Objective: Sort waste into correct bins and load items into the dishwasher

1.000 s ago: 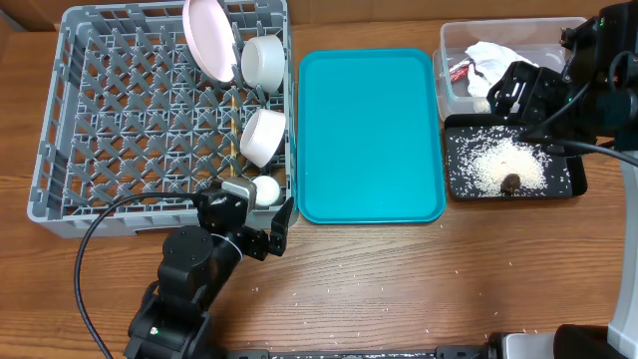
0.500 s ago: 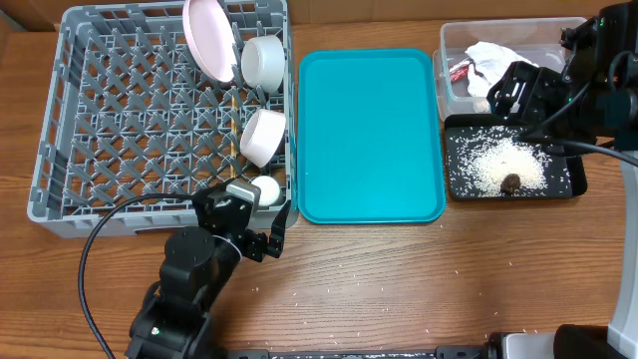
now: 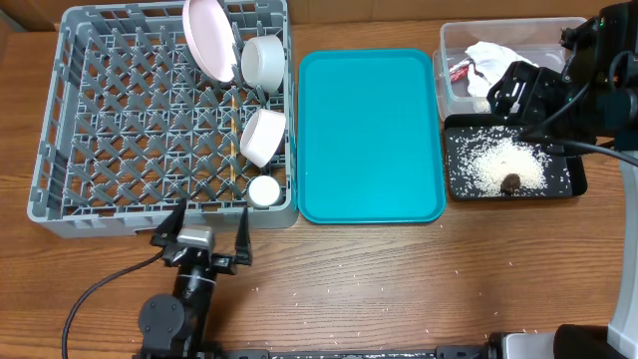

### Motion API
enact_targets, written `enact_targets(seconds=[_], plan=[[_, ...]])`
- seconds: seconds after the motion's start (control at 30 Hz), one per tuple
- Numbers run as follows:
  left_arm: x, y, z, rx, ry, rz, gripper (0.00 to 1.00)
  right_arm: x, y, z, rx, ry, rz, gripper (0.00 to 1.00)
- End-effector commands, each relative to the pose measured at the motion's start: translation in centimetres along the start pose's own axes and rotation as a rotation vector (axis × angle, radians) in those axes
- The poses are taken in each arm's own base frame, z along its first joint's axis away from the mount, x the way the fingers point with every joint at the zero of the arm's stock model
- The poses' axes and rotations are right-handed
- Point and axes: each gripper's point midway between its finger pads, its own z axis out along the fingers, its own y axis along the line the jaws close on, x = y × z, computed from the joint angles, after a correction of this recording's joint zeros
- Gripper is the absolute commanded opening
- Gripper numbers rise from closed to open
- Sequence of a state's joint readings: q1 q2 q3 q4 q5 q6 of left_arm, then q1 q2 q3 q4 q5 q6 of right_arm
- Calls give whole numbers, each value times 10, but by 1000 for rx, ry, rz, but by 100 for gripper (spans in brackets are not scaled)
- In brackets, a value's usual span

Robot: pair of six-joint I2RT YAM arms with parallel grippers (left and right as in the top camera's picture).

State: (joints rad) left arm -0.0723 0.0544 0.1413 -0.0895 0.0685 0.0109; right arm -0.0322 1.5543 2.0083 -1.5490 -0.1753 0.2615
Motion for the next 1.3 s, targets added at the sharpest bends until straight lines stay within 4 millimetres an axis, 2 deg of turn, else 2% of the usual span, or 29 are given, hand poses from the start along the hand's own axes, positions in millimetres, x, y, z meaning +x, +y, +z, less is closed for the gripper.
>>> enact_targets(seconds=[0.0, 0.2, 0.3, 1.27], plan=[[18, 8, 0, -33, 14, 20, 100, -2, -1, -4, 6, -18, -1, 100], [37, 22, 4, -109, 11, 61, 100, -2, -1, -4, 6, -18, -1, 100], [52, 29, 3, -145, 80, 73, 100, -2, -1, -4, 6, -18, -1, 100], [52, 27, 3, -134, 79, 83, 100, -1, -1, -4, 7, -14, 1, 100]])
